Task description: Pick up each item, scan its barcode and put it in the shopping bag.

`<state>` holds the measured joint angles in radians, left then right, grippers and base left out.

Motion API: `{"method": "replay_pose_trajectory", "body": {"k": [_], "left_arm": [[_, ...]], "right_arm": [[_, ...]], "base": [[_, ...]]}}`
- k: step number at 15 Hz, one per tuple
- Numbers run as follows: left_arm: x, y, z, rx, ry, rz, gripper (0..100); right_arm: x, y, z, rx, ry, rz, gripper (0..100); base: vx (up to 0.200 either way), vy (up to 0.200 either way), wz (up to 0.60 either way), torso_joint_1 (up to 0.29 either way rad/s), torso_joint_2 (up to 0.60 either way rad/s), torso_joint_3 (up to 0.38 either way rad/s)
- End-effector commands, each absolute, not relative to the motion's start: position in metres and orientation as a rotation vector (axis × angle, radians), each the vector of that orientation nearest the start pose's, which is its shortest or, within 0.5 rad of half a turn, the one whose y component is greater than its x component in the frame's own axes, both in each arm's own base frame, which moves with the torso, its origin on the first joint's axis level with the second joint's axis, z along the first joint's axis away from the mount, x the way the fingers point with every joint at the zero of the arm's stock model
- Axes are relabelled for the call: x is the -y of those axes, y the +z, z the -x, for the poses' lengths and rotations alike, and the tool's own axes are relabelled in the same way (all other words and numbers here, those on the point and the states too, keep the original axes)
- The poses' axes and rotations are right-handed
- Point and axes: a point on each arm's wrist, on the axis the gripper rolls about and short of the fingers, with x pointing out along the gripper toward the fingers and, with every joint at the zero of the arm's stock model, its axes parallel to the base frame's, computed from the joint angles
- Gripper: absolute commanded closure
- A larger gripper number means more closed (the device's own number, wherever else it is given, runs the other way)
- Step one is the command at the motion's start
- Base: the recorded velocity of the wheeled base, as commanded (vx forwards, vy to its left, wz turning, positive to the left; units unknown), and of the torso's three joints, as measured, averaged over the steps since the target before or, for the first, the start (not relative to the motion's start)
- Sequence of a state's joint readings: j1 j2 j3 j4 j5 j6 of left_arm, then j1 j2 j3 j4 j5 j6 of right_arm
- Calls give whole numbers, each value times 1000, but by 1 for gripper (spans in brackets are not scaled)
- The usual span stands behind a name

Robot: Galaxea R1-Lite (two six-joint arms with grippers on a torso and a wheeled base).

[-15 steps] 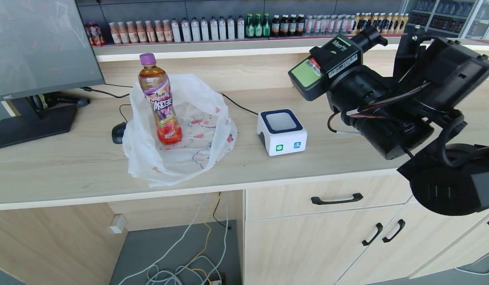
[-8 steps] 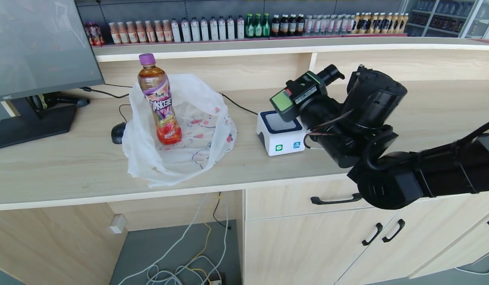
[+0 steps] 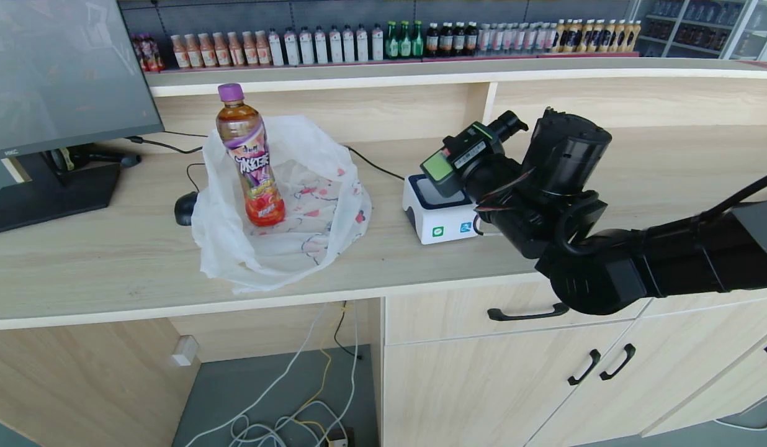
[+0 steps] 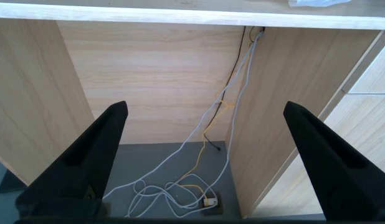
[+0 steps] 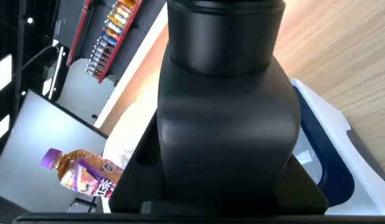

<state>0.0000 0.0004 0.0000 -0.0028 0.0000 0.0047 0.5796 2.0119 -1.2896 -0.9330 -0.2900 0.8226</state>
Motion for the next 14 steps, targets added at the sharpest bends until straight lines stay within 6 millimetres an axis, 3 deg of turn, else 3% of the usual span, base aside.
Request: {"method": "replay_pose_trajectory", "body": {"k": [1,14], "left_arm": [[0,76,23,3,0,-5,0],[0,76,23,3,0,-5,0]], "right_arm": [[-221,231,-349,64,347,-904,100],[-221,216,-363,54,298,-893,100]], "base": [[0,0,0,0,0,0],[0,0,0,0,0,0]]}}
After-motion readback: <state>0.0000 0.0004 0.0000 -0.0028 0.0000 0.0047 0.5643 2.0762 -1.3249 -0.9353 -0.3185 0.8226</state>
